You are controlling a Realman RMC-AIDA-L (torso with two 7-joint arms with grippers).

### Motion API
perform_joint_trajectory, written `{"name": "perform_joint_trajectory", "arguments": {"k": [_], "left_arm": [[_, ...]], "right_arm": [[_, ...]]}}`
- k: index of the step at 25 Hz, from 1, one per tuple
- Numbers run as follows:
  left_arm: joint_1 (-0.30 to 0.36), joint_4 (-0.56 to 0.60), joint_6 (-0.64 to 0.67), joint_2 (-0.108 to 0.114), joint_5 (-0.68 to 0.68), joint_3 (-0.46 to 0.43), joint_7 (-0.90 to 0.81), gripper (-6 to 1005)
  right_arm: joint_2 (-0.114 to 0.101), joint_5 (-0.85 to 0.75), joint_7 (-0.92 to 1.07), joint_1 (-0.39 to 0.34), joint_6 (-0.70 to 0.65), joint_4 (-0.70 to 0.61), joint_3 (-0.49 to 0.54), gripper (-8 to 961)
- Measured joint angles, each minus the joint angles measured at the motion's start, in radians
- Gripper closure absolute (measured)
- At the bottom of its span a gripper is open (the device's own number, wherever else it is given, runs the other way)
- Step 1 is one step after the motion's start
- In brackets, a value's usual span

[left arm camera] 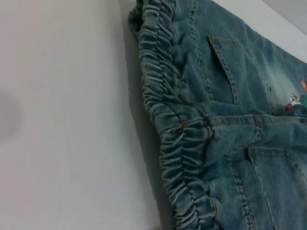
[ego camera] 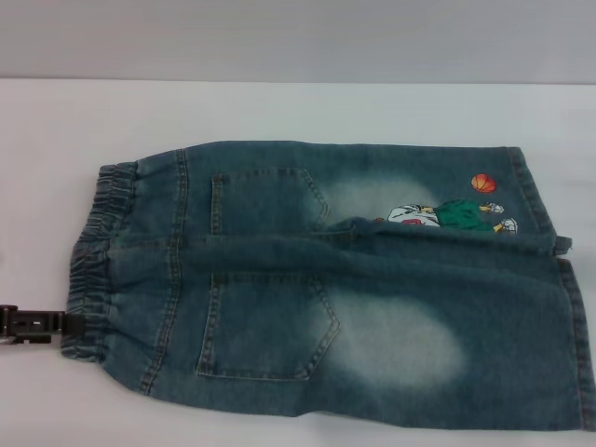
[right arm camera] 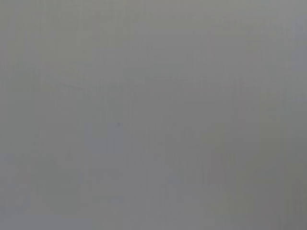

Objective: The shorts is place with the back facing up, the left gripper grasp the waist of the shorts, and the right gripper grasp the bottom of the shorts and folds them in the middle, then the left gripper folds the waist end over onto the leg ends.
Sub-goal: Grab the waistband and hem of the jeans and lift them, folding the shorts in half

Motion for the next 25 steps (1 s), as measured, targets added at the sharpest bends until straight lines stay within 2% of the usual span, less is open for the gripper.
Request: {"name": "perform_joint_trajectory", "arguments": {"k": [25], "left_arm": [[0.004,-0.026,-0.004,0.000,0.001,0.007,0.002,157]], "right_arm": [[-0.002,0.003,0.000,-0.002,-0.002,-0.001,0.000,260]]}}
